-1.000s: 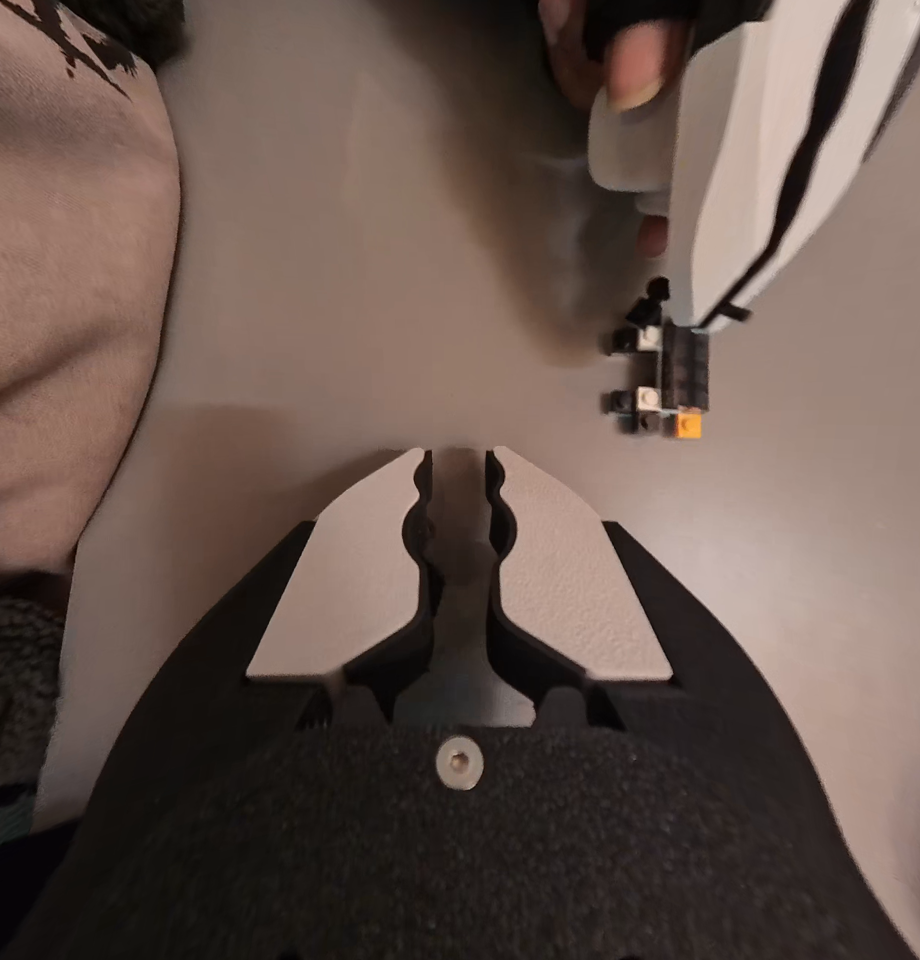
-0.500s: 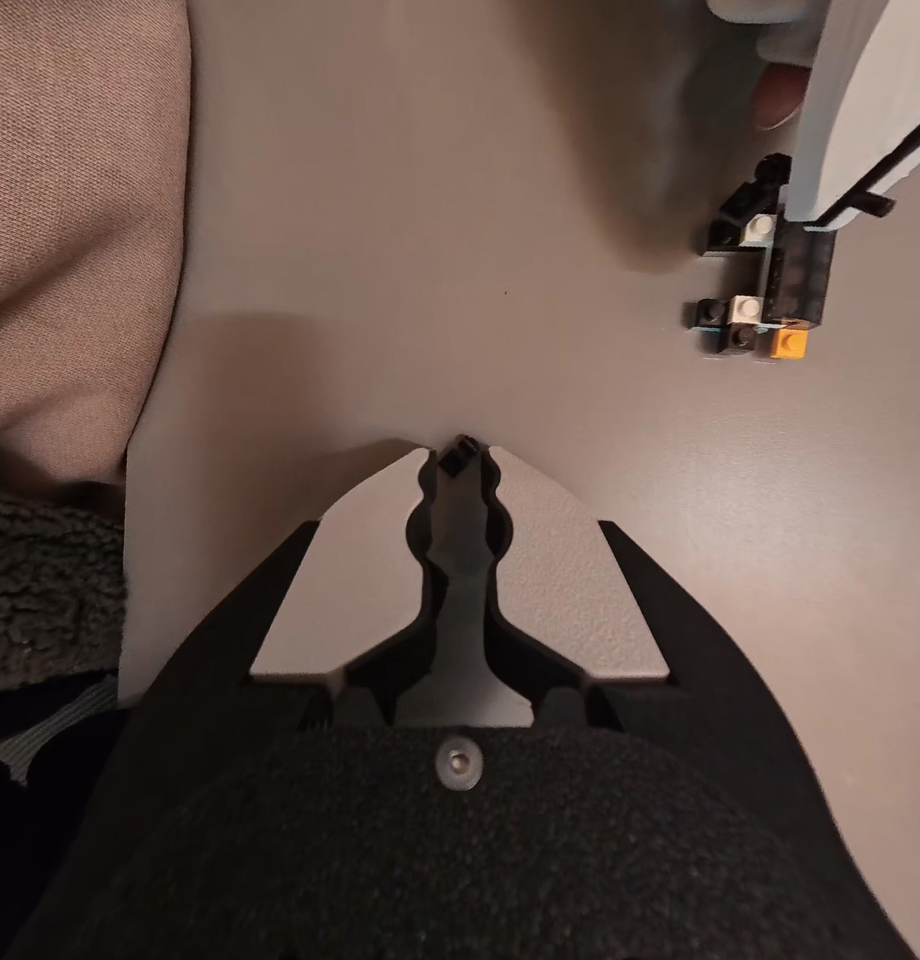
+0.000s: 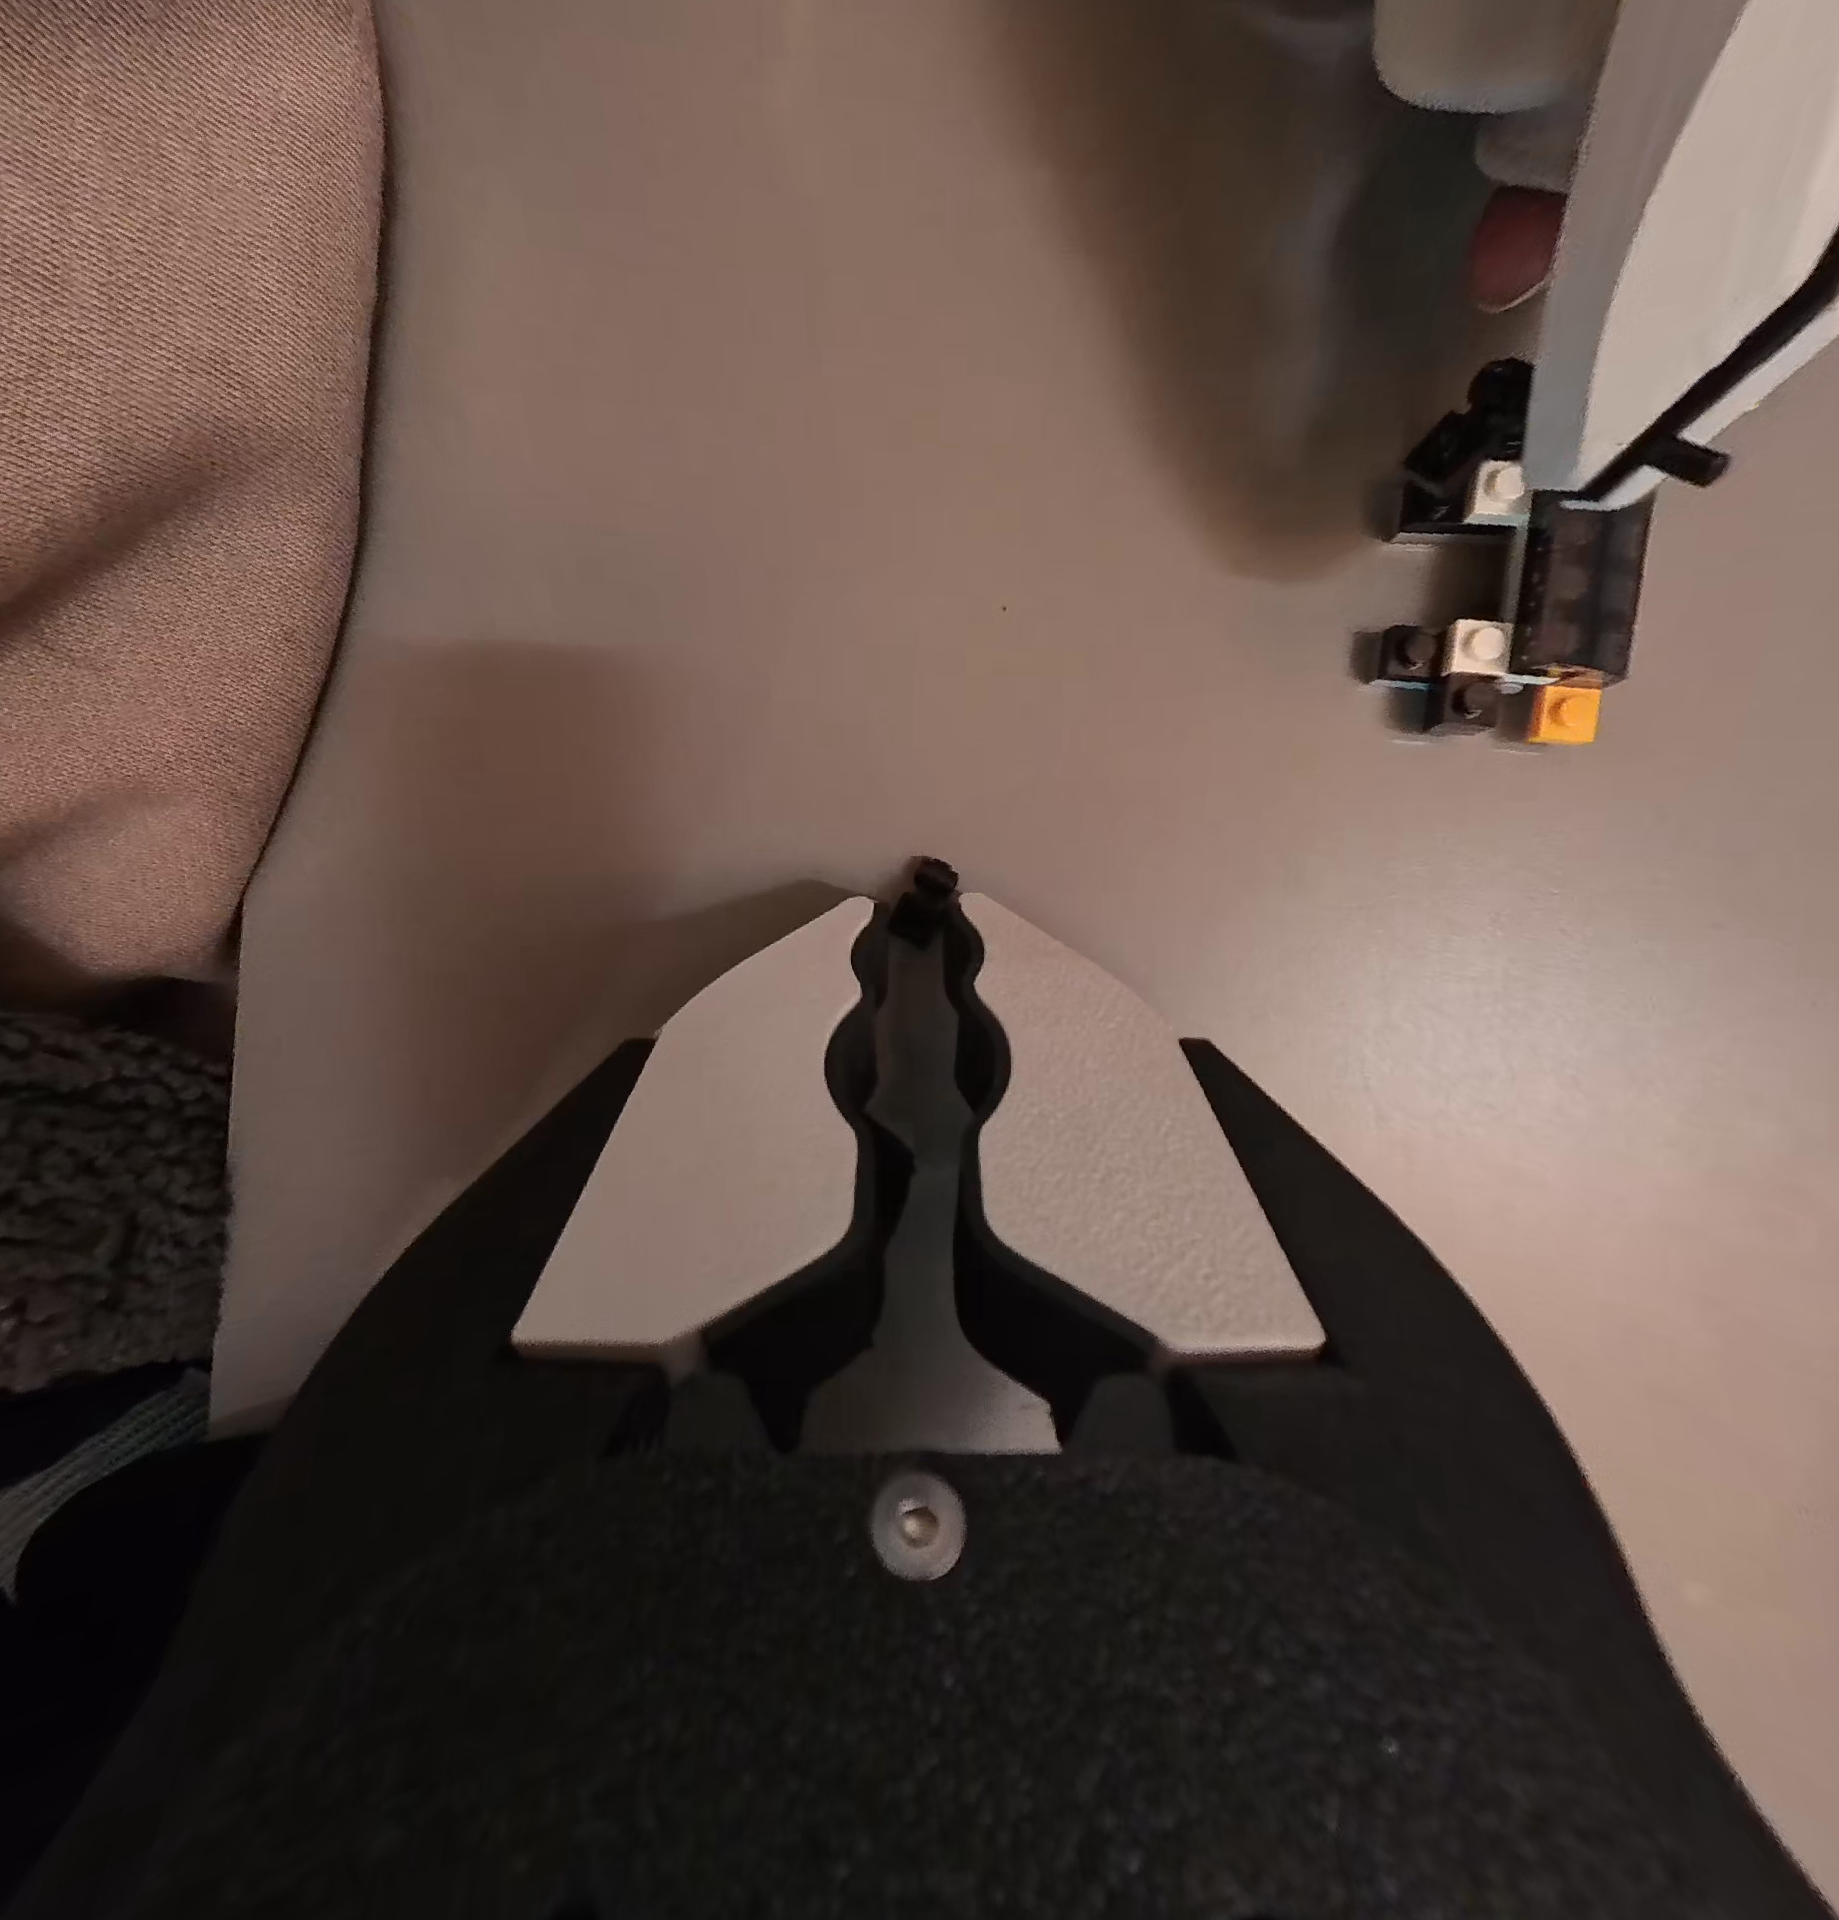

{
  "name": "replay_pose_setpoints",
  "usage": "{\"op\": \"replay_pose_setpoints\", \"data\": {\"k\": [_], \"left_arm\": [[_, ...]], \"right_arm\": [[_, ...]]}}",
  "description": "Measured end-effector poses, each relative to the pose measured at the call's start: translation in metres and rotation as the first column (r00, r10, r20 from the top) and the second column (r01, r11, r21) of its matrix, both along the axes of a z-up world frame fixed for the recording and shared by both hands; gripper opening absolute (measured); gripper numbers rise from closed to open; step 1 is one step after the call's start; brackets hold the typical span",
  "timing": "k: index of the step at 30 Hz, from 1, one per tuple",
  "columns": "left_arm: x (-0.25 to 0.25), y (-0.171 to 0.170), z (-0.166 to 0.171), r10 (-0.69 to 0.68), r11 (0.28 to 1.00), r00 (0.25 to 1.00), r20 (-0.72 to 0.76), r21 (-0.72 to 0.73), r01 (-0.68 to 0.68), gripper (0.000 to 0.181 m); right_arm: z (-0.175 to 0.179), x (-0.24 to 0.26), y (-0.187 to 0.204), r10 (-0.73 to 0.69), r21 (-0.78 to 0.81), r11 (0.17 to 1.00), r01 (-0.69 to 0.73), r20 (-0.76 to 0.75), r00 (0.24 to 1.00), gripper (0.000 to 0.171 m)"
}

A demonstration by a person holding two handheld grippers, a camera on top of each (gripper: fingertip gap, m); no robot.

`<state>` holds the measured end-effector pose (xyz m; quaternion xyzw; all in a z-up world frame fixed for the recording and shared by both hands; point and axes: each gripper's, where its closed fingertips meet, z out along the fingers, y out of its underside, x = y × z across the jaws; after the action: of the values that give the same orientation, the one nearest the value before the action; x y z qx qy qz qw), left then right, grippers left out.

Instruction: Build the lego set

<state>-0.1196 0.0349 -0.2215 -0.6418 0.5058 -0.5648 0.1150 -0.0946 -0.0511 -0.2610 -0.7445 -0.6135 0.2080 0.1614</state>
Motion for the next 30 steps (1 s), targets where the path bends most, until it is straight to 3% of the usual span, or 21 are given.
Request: {"op": "replay_pose_setpoints", "data": {"k": [1,5,18,30], "left_arm": [[0.0,0.0,0.0,-0.002,1.0,1.0,0.0,0.0,0.002,0.001],[0.0,-0.003,0.0,-0.013,1.0,1.0,-0.002,-0.001,0.013,0.001],[0.0,-0.005,-0.001,-0.025,1.0,1.0,-0.009,-0.005,0.025,0.001],[0.0,-0.005,-0.002,-0.029,1.0,0.999,-0.012,-0.005,0.029,0.002]], "right_arm": [[0.0,-0.001,-0.002,0.006,-0.016,1.0,-0.006,-0.018,1.0,0.01],[0.001,-0.003,0.004,-0.025,-0.04,0.999,0.022,-0.058,0.998,0.01],[0.007,0.011,0.042,-0.15,0.121,0.98,0.16,-0.086,0.985,0.015],[0.009,0.005,0.028,-0.044,0.137,0.989,0.055,-0.086,0.995,0.022]]}}
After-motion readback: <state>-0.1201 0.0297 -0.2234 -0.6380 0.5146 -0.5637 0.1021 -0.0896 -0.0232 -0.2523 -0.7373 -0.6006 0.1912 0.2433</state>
